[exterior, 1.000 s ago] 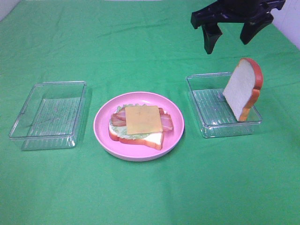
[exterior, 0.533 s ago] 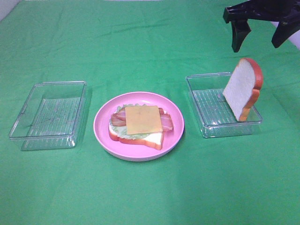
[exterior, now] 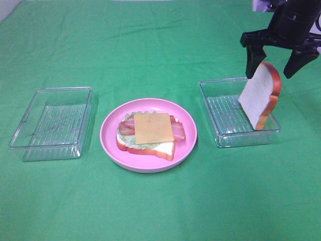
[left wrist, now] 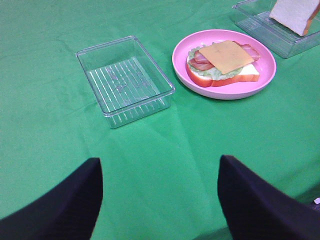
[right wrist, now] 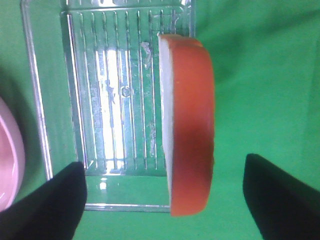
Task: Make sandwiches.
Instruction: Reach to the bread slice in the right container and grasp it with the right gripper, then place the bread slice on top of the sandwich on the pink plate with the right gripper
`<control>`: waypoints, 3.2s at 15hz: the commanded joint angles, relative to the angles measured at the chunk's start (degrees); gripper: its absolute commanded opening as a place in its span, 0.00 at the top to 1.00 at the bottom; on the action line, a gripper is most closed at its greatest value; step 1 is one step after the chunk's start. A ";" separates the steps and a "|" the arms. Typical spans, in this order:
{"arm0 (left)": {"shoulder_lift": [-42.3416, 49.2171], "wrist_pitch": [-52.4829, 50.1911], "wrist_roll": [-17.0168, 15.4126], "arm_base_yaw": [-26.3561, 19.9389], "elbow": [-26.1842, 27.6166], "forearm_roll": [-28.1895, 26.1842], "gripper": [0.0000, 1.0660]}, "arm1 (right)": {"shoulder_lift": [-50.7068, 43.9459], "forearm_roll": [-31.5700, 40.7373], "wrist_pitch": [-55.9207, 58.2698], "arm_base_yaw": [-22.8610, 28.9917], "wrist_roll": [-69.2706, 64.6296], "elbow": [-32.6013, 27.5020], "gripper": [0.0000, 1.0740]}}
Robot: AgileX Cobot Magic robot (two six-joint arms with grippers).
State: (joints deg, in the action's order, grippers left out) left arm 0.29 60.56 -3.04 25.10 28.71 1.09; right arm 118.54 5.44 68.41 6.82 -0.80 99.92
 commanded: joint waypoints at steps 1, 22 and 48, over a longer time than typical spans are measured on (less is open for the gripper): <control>1.03 -0.57 0.06 0.29 -0.06 0.17 0.40 | 2.06 -0.63 -0.69 -0.11 0.80 -0.23 0.28; 1.03 -0.57 0.06 0.29 -0.06 0.17 0.40 | -9.34 44.46 -11.17 4.87 13.12 -15.64 1.00; 1.03 -0.57 0.06 0.29 -0.06 0.17 0.40 | -3.61 43.60 -29.22 16.04 13.69 -29.56 0.33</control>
State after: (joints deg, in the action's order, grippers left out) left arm 0.29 60.56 -3.04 25.10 28.71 1.09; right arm 113.85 44.00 38.90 22.69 9.68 70.59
